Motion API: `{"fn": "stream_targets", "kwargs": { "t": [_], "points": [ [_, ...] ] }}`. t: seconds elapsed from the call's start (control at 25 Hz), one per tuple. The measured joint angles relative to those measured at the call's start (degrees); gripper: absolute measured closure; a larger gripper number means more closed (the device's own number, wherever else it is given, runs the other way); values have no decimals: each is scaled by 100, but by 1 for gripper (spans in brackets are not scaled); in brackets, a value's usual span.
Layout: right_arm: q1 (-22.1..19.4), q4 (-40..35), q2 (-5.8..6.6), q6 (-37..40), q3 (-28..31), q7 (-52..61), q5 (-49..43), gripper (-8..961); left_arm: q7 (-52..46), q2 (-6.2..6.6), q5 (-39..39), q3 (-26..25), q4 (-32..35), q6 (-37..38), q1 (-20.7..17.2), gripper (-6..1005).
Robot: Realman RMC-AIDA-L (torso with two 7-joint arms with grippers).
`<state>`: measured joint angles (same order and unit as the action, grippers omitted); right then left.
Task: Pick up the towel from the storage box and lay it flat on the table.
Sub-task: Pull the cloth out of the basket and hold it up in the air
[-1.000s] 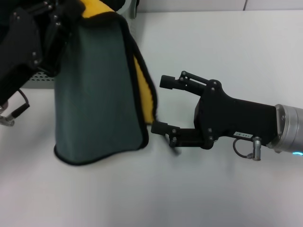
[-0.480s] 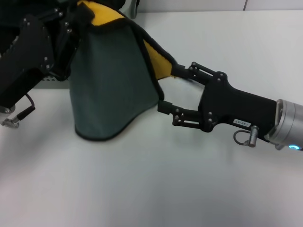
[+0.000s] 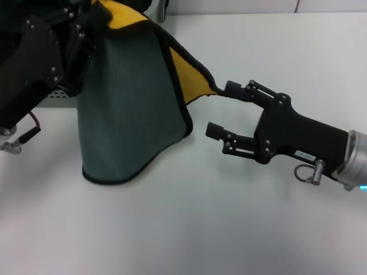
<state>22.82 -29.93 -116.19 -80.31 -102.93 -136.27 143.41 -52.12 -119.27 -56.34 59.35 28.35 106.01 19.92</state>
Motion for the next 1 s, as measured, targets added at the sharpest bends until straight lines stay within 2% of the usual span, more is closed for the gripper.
{"fn": "stream_targets", "kwargs": {
  "t": [0.2, 0.4, 1.0],
  "points": [
    [-117, 80, 8, 9, 217, -53, 19, 99, 0, 6, 0, -11, 23, 6, -19, 984],
    [-76, 308, 6, 44, 341, -57, 15, 138, 0, 11, 0, -11, 26, 48, -6, 984],
    [-57, 321, 23, 239, 309, -90, -41, 604, 0, -1, -13, -11, 31, 61, -4, 984]
  ]
}}
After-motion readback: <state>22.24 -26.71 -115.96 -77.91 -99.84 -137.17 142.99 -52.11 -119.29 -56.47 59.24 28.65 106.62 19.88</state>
